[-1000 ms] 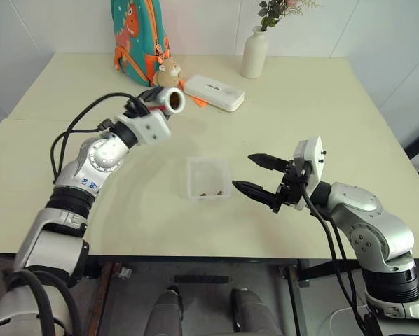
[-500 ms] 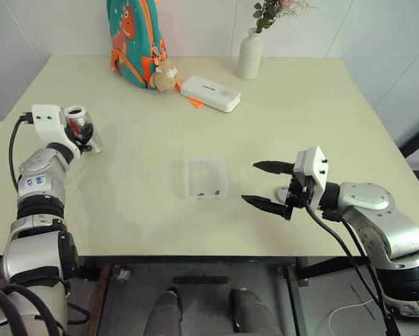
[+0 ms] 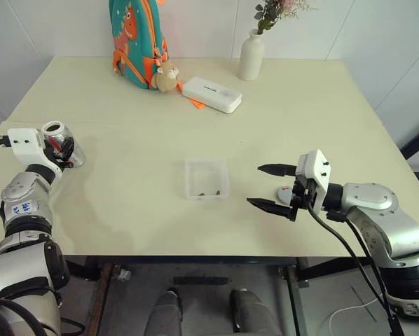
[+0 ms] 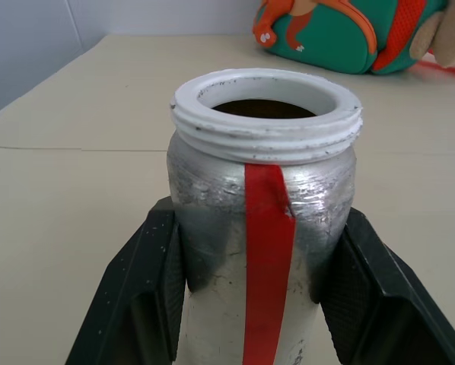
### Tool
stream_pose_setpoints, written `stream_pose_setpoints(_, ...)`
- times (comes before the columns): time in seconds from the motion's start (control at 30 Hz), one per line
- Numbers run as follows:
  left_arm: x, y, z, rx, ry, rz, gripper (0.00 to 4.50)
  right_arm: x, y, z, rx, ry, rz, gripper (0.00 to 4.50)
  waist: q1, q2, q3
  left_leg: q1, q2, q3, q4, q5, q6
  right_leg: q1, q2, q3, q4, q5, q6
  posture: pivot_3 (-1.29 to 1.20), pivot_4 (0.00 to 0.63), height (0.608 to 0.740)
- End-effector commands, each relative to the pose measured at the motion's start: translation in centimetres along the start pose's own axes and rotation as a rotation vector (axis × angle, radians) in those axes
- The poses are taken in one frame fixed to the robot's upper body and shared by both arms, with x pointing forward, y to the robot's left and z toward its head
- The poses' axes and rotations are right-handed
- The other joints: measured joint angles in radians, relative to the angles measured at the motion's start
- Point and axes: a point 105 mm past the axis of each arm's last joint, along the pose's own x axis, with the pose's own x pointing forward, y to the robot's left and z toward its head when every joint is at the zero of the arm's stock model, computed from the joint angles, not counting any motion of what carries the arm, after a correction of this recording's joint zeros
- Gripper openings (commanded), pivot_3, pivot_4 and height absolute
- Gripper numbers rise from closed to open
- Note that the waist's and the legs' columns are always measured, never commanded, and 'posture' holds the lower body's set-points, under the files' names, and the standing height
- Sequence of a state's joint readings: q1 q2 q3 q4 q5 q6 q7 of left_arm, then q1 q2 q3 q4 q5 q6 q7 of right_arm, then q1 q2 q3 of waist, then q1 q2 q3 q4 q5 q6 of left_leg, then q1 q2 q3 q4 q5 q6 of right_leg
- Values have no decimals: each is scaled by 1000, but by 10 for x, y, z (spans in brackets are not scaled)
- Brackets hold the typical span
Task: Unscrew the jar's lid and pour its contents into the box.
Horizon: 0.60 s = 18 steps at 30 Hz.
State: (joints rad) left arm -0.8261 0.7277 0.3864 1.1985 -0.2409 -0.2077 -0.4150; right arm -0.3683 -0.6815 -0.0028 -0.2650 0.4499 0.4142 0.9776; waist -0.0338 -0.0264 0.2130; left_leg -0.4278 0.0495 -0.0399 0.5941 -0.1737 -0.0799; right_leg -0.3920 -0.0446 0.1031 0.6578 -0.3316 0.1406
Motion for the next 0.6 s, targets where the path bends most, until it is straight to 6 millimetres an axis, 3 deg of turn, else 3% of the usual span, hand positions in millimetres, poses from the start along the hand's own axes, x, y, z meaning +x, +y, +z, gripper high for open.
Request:
stream_pose_setpoints(0.03,-6,3,0,-13,-17,-22,3555,0,1,8,-31,-23,7,4500,0,0,0,0,0,0,0,0,0,0,0,0,0,0,0,0,150,740)
stream_pose_setpoints(0.13,-8,3,-3,3,-16,-32,4485,1,2,9,-32,-28,11,4500,3,0,0,0,0,0,0,0,0,0,0,0,0,0,0,0,150,740)
stream_pose_setpoints(0.27,-14,5,-7,30,-6,-51,4485,2,4,9,-32,-31,18,4500,3,0,0,0,0,0,0,0,0,0,0,0,0,0,0,0,150,740)
stream_pose_setpoints(0.43,-39,9,-14,94,1,-90,4485,0,6,10,-30,-36,18,4500,-4,0,0,1,1,1,-3,0,-1,0,0,1,-1,0,-1,0,150,740)
stream_pose_setpoints(0.6,-89,6,5,234,-32,-189,4485,-5,7,15,-33,-54,15,4500,-7,-1,-1,1,2,2,-5,-1,-2,-1,0,1,-1,-2,-4,0,150,740)
